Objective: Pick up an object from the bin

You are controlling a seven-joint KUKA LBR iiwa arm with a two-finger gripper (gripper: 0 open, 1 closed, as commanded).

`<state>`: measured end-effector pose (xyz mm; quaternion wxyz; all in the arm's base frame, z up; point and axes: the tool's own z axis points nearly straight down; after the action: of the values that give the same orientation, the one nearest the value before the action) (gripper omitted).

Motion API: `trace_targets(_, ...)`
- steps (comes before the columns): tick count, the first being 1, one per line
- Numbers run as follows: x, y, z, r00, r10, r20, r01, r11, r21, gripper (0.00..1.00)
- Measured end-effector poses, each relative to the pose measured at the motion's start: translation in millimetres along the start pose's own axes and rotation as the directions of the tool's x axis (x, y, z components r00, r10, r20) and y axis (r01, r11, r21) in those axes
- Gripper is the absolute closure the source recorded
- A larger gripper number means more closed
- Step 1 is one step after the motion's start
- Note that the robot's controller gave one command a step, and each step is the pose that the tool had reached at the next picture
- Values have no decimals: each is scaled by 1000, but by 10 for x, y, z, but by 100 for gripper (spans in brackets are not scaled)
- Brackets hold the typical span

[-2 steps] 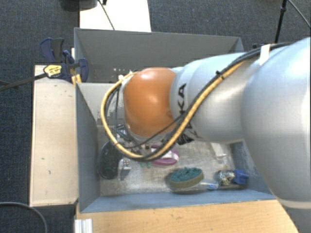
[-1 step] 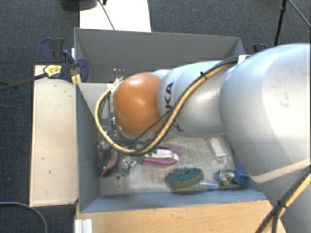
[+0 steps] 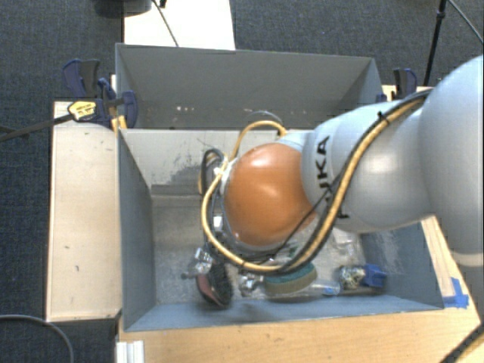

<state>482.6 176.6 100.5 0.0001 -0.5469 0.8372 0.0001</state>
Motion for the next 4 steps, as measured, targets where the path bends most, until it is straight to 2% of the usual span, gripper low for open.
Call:
trace_targets(1, -204, -358, -3, 974, -226, 4, 226, 974, 3, 0)
trace_targets(2, -335, -324, 299, 941, -339, 1, 339, 941, 0, 0)
trace_targets(3, -341, -326, 291, 944, -330, 1, 330, 944, -1, 0)
trace_targets(4, -344, -338, 280, 946, -325, 0, 325, 946, 1, 100)
